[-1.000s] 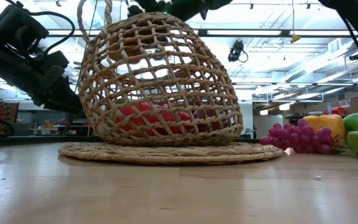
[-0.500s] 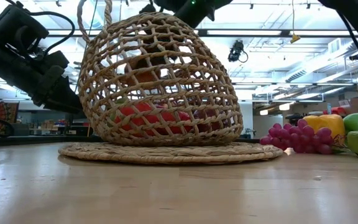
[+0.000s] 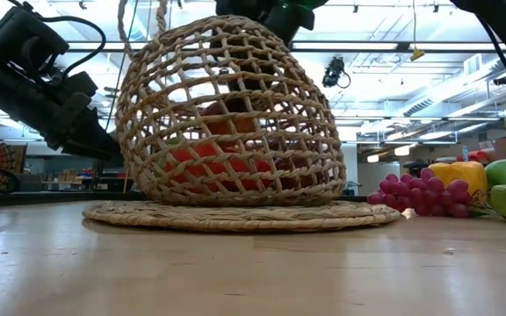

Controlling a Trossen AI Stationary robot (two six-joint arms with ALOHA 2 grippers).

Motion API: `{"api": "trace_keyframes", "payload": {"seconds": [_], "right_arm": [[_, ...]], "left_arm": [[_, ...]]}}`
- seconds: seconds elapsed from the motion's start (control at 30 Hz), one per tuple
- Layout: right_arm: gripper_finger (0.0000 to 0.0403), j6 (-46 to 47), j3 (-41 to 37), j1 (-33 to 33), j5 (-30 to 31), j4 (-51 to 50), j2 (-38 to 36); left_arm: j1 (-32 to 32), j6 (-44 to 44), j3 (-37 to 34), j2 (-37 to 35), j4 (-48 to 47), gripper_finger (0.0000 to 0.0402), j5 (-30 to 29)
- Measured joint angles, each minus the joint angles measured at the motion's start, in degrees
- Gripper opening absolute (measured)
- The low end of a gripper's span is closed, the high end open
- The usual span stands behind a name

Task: Build produce basket
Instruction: Put the dark red apple into the basket

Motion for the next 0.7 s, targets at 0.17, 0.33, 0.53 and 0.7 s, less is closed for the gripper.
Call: {"api": "trace_keyframes", "payload": {"seconds": [0.17, 0.33, 0.53, 0.7], "right_arm": [[0.0355, -0.5, 0.0, 0.3, -9.6, -4.7, 0.0], [0.0355, -0.6, 0.0, 0.4, -9.7, -7.5, 0.0], [0.0355, 0.1, 0.0, 0.4, -7.8, -8.4, 0.0], [0.0358, 0.4, 0.0, 0.7, -3.5, -8.1, 0.0]], "left_arm": [[0.0, 0.0, 0.0, 0.0, 0.0, 0.0357, 0.0], [0.0, 0.0, 0.0, 0.0, 0.0, 0.0357, 0.0], [0.0, 0.0, 0.0, 0.0, 0.0, 0.0357, 0.0], [0.0, 0.0, 0.0, 0.0, 0.0, 0.0357, 0.0]]}}
